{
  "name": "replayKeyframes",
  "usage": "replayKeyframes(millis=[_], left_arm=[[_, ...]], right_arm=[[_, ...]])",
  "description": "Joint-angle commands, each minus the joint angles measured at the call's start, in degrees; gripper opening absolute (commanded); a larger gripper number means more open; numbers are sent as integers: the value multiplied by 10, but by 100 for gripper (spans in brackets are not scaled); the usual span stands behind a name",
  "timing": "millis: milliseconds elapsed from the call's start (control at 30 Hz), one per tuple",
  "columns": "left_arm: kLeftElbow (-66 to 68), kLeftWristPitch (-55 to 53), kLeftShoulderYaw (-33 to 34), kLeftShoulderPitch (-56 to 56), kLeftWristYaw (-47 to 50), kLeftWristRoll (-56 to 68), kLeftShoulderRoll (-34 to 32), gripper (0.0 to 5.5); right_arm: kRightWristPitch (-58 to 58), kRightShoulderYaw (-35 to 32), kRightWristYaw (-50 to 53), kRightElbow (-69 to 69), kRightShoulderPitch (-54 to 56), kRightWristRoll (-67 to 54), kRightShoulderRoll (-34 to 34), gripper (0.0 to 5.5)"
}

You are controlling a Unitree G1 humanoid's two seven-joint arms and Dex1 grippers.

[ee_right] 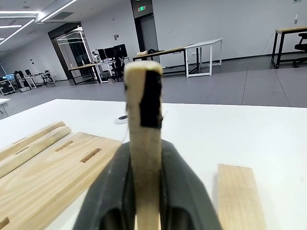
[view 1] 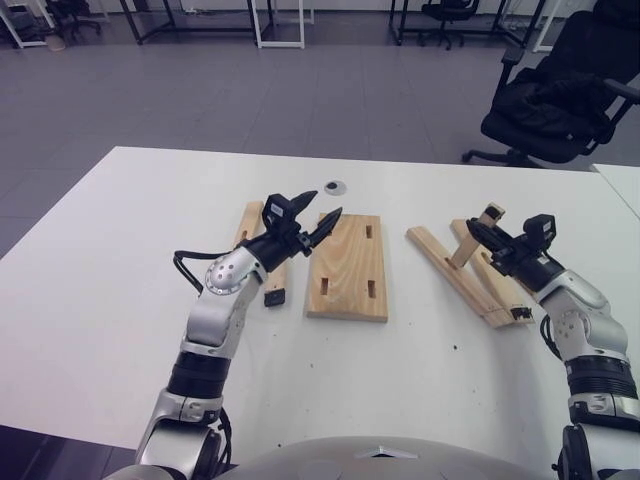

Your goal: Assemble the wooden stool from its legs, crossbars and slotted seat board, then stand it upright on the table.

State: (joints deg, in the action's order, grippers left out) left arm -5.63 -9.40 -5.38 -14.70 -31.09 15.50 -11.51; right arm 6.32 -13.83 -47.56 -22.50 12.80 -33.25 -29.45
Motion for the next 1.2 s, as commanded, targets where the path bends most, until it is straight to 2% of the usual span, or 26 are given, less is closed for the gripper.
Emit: replayKeyframes(millis=[33,567,1000,1200], left_arm=[[2,-7,0,-7,-4,3,-2,305],[-4,-8,-8,3,-10,-3,-5,305],[-4,-7,-18,6,-17,-14,-22,305],[-2,-6,-25,6,-17,-18,-26,305]], right_arm=[[-10,-11,-9,-8,0,5,16,42],[-63,-5,-14,-45,-7,60,35,42],[-193,29,-37,-172,-72,120,57,42],[-154,62,-27,-208,-61,135,42,42]])
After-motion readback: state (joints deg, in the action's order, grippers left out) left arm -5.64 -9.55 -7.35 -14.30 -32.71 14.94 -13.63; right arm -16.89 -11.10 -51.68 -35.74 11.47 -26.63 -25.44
